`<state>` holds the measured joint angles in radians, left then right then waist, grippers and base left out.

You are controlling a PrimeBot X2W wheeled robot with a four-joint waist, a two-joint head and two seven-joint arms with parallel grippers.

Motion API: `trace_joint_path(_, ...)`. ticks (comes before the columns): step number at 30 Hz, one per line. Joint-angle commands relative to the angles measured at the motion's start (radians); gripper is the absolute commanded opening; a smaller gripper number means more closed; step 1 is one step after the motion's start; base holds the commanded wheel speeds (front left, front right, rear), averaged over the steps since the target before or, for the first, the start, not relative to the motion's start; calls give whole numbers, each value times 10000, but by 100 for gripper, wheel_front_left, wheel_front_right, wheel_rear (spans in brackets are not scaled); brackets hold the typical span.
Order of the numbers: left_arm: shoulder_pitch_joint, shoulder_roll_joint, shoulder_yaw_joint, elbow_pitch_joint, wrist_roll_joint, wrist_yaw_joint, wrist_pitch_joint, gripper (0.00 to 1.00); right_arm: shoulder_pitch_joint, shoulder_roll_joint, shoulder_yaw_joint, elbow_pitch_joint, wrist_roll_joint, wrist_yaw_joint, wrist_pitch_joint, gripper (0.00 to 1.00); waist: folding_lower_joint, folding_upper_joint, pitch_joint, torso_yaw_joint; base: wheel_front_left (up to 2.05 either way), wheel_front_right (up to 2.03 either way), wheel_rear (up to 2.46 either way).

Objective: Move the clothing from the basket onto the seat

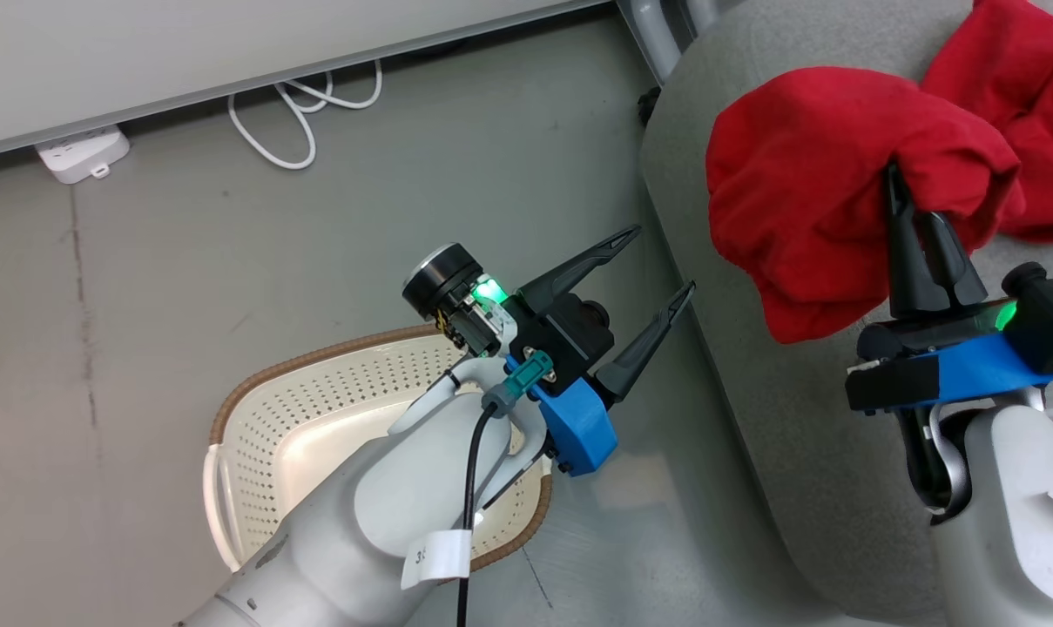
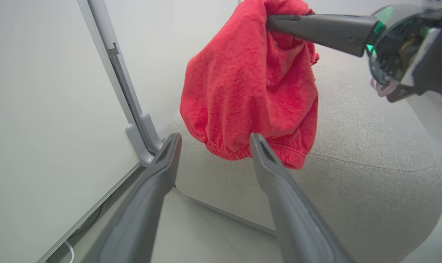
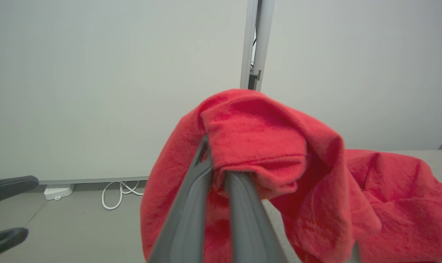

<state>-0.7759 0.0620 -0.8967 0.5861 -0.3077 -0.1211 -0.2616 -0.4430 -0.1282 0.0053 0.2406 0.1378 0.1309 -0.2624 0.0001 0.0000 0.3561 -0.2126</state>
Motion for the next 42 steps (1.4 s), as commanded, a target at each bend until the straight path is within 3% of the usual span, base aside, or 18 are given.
trace_joint_path(1,-77,57,-87,19,36,-35,-51,100,220,88,-180,-156,-82,-2,-37,0,-1,0,189,-333,0,0,0)
trace_joint_path(10,-187,96,-339,-10,55,-62,-51,100,642,338,-900,-497,-101,-3,-39,0,-1,0,509,-1003,0,0,0)
trace_joint_path(27,-407,124,-416,-104,39,-64,-49,100,290,285,-1264,-836,-90,-3,-39,0,-1,0,854,-1117,0,0,0)
trace_joint_path(35,-836,324,-314,-305,194,71,-46,100,-1278,-544,-1917,-1639,39,-3,-37,0,-1,0,1797,-1113,0,0,0)
trace_joint_path(42,-1425,677,-340,-541,483,110,72,100,-3050,-1650,-3382,-1895,220,-3,-37,0,-1,0,2998,-1090,0,0,0)
